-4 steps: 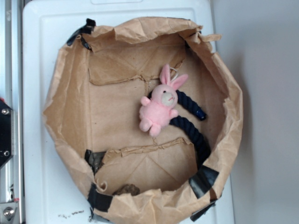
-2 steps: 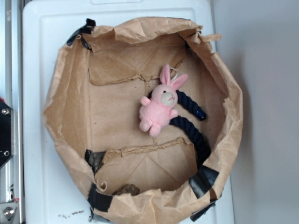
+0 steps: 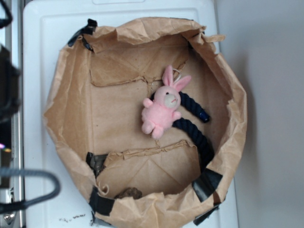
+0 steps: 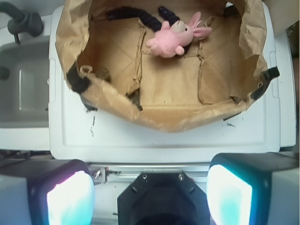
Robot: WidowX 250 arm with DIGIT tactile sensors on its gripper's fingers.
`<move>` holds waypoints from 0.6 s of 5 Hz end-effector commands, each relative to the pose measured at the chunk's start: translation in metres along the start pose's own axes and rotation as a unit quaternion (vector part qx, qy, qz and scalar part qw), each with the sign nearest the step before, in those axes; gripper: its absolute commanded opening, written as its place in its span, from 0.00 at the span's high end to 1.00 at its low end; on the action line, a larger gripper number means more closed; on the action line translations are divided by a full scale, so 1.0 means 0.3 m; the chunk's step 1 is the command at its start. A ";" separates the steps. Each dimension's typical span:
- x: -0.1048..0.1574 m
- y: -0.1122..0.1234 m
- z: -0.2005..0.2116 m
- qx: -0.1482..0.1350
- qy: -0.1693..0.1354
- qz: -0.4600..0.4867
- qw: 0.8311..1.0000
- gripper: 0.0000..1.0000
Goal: Grab the pink bunny.
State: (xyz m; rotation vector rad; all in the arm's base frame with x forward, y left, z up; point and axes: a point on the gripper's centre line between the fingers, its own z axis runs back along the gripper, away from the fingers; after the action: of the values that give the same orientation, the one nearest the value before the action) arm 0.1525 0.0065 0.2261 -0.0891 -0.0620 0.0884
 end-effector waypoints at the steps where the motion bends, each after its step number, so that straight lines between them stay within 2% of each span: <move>1: 0.142 0.007 -0.005 -0.009 -0.022 -0.003 1.000 0.00; 2: 0.228 -0.021 -0.046 -0.026 -0.035 -0.019 0.999 0.00; 3: 0.249 -0.008 -0.125 0.006 -0.007 -0.023 1.000 0.00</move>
State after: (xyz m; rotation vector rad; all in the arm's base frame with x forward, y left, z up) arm 0.2270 0.0094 0.1857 -0.0803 -0.0494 0.0516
